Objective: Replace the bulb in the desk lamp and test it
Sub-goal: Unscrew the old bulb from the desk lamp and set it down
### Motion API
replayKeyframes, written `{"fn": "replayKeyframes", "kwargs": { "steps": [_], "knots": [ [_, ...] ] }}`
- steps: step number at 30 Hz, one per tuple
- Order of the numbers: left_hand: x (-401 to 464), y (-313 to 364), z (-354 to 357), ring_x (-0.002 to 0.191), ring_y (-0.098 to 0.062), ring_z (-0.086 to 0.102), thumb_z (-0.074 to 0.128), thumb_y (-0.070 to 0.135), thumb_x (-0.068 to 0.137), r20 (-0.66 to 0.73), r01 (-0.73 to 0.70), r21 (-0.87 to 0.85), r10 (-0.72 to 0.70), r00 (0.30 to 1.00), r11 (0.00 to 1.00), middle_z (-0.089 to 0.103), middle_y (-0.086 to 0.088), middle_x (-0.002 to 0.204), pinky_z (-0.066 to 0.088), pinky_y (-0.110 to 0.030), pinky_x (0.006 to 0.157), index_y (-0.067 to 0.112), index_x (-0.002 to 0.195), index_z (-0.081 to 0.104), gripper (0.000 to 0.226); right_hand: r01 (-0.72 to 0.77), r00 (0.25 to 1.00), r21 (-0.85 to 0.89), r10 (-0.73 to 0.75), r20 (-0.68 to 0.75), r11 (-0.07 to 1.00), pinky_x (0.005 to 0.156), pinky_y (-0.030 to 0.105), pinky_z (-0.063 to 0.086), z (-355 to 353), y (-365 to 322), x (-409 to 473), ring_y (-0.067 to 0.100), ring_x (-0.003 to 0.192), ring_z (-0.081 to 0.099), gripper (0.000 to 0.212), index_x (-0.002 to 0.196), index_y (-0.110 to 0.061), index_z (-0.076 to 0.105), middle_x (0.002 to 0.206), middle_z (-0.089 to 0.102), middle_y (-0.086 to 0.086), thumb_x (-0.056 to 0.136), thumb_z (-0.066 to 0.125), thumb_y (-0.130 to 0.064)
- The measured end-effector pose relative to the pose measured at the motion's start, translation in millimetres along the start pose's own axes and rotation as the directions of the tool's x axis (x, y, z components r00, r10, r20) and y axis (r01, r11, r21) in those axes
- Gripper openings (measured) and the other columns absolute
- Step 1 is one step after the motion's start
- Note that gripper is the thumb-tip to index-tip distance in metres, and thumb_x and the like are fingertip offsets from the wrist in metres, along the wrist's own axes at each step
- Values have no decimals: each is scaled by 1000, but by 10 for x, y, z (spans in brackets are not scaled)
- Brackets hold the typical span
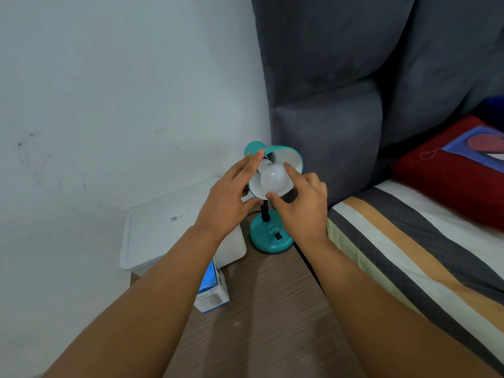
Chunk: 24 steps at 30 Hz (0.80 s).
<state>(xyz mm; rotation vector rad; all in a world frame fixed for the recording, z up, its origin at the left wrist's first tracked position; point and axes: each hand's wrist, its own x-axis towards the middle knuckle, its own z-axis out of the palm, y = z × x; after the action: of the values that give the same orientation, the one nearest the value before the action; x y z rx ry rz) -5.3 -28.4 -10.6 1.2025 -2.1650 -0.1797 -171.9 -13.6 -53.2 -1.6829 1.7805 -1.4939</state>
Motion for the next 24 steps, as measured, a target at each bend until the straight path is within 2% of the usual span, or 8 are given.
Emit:
{"fn": "replayKeyframes", "kwargs": {
  "steps": [2,6,11,13,16,18,21,24],
  "knots": [
    [-4,-8,4,128,-18,54,80,19,83,-2,-8,6,8,1000,1000,41,-2,155,53,-36,101,43,156,18,99,26,1000,-23,-25,12,999,91,37,48,-11,17,-6,12,102,39,73,146,-32,50,112,54,0,80,81,-35],
    [-9,-13,1,122,-15,57,80,23,84,-10,-6,38,6,1000,999,41,1,155,54,-33,100,46,156,17,98,-80,996,78,76,45,994,90,28,36,-24,25,-5,16,113,44,86,149,-29,43,121,55,-2,74,81,-51],
    [-7,-5,-18,123,-17,58,81,22,82,2,3,14,-3,1000,1000,40,2,157,54,-38,99,53,153,14,102,-153,986,44,149,77,987,83,30,45,-22,-10,25,18,110,49,75,133,-26,63,108,53,-5,73,72,-71],
    [-4,0,-21,125,-17,57,81,24,83,-1,-1,22,1,1000,1000,40,2,157,54,-38,100,53,153,13,102,-120,991,48,118,56,992,84,32,46,-23,-21,39,19,107,50,68,133,-26,64,106,54,-4,76,75,-62],
    [-4,1,-5,127,-18,56,81,24,82,-2,-4,28,4,1000,1000,41,-1,156,54,-39,100,48,155,16,101,90,996,-53,-90,-7,995,81,40,51,-23,-11,11,21,97,51,66,140,-26,57,106,59,2,79,82,-32],
    [-8,-2,8,129,-20,55,80,23,83,-8,-4,21,4,1000,1000,41,-2,157,53,-40,101,45,156,17,99,154,987,-89,-157,-24,984,79,46,54,-14,10,-21,23,93,51,68,140,-27,56,105,60,2,77,83,-20],
    [-22,-2,13,129,-20,56,79,25,84,-10,-7,14,7,1000,1000,40,-1,157,53,-40,101,46,156,17,97,112,994,-10,-112,6,994,85,42,51,-6,40,-49,22,97,50,74,144,-30,51,107,58,2,77,83,-25],
    [-28,-10,4,125,-19,58,79,26,84,-5,2,20,-2,1000,1000,39,1,158,54,-40,100,46,156,16,97,-1,999,92,-3,39,996,88,32,44,4,54,-64,17,106,49,80,148,-29,44,111,56,-3,78,79,-45]
  ]
}}
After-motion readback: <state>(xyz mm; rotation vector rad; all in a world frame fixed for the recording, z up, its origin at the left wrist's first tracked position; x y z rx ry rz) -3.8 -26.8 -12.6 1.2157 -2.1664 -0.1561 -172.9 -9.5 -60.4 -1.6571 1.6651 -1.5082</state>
